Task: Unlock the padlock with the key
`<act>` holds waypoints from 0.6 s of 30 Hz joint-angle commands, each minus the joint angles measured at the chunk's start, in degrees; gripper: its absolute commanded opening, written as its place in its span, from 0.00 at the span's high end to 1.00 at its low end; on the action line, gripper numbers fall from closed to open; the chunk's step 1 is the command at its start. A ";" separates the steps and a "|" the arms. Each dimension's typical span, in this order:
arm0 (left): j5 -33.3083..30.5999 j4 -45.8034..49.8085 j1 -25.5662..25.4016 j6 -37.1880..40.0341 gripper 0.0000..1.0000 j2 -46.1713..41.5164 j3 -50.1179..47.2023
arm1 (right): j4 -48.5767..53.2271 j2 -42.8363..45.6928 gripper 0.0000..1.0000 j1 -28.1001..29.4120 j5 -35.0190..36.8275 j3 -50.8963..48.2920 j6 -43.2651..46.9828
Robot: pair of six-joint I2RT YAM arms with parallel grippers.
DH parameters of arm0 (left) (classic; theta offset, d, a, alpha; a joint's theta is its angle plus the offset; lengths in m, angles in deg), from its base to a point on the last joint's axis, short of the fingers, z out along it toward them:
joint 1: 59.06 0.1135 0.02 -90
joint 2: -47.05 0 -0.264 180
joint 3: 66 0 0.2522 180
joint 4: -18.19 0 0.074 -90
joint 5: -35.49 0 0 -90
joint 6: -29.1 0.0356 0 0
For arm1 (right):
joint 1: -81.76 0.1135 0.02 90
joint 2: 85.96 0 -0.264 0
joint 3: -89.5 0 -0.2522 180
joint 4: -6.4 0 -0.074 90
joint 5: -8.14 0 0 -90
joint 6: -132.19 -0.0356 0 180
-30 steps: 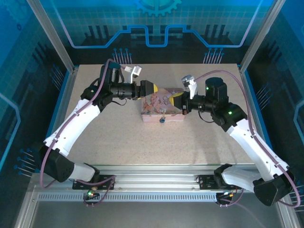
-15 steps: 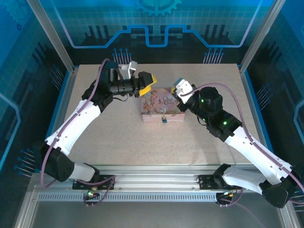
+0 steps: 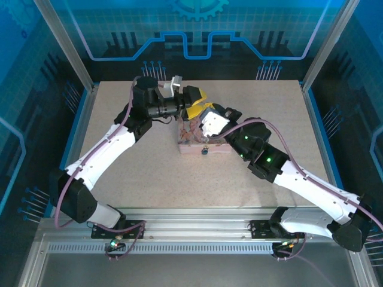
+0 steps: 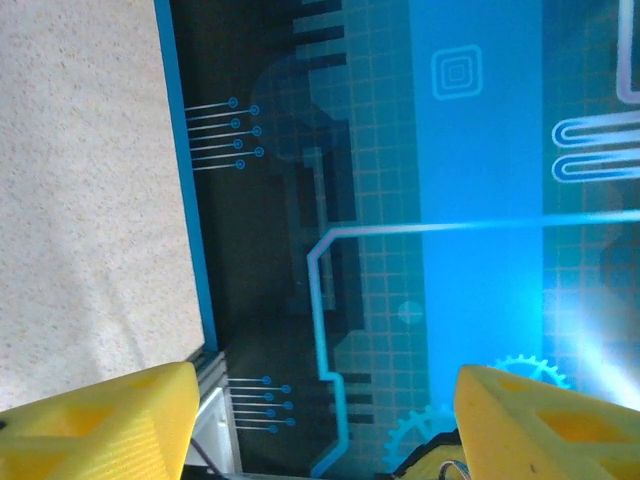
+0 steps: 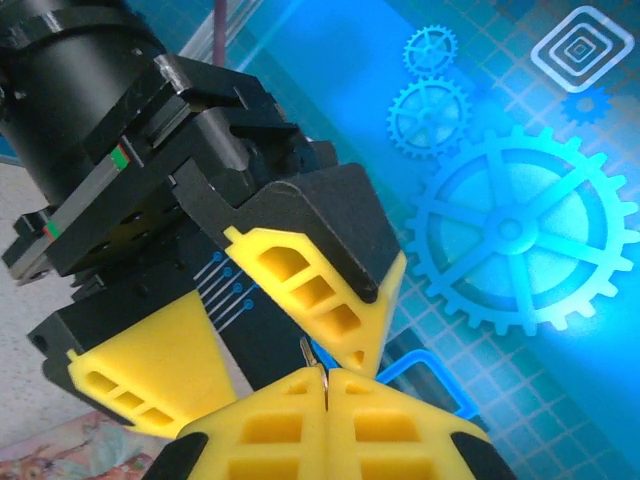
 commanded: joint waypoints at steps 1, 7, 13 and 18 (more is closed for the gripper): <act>0.63 -4.45 -0.17 -4.26 0.36 0.11 1.40 | -5.01 0.24 1.00 0.54 3.04 -1.12 3.36; 1.77 -6.74 -0.86 -6.25 0.44 0.72 1.63 | -4.37 0.04 1.00 0.66 3.18 -1.39 4.06; 1.95 -7.09 -1.40 -6.58 0.55 0.91 2.19 | -3.88 -0.16 1.00 0.75 2.55 -1.74 3.99; 2.20 -7.36 -1.49 -6.70 0.66 1.09 2.39 | -3.96 -0.59 1.00 0.80 2.61 -2.50 4.78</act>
